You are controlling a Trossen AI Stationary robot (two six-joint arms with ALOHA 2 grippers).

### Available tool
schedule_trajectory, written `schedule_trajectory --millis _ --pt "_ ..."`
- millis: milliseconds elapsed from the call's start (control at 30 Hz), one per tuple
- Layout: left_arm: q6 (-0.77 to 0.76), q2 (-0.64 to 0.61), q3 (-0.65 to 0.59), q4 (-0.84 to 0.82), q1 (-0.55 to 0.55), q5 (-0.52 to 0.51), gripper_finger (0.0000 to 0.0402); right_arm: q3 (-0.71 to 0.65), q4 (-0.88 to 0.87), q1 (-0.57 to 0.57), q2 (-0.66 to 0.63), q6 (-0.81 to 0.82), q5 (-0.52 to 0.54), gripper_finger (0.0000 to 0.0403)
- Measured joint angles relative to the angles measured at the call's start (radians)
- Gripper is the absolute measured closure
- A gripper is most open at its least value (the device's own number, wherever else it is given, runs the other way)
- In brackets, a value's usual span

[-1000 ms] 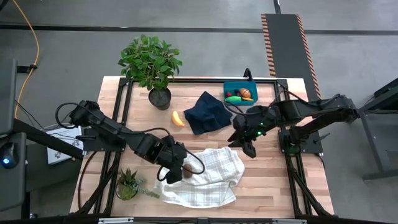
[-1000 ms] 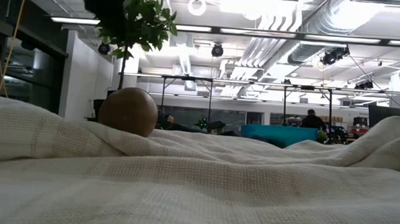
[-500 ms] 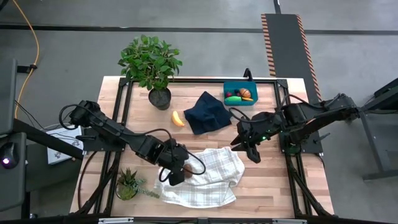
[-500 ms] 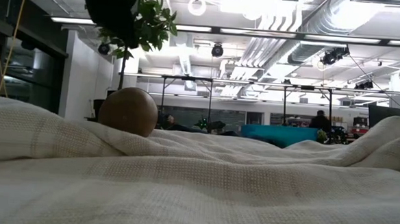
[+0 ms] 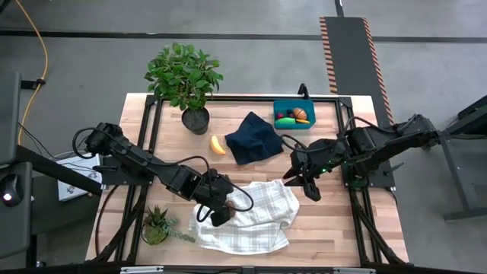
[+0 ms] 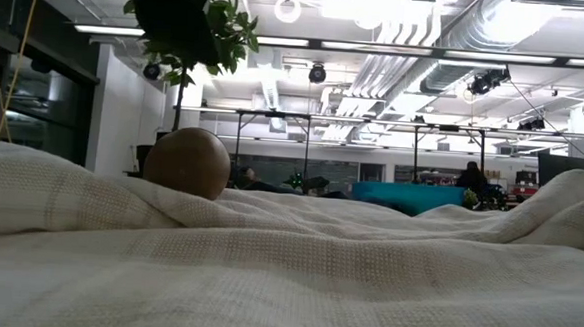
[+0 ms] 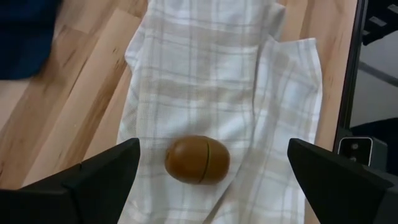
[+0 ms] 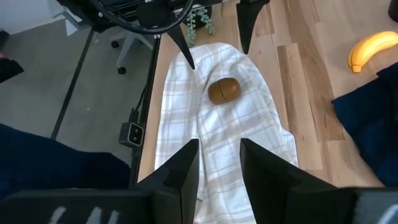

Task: Pick and placing Produce into tupperware
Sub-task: Put the brown kiwi into the blue bin

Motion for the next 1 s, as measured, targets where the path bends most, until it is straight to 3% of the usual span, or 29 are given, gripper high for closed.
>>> schedule_trajectory --millis 100,267,467,1000 --pt "0.007 0.000 0.000 -0.005 0.000 0.000 0.0007 0.000 -0.003 0.000 0.000 -0.005 0.000 0.0295" --pt "0.150 0.027 0.001 -0.013 0.000 0.000 0.0007 0.000 -0.003 0.000 0.000 -0.001 0.000 0.0295" --pt "0.228 0.112 0.000 -0.010 0.000 0.075 0.0007 0.000 -0.013 0.000 0.001 0.026 0.000 0.0295" --pt "0.245 0.212 -0.001 0.033 0.000 0.097 0.0007 0.000 -0.021 0.000 0.000 0.061 0.031 0.0295"
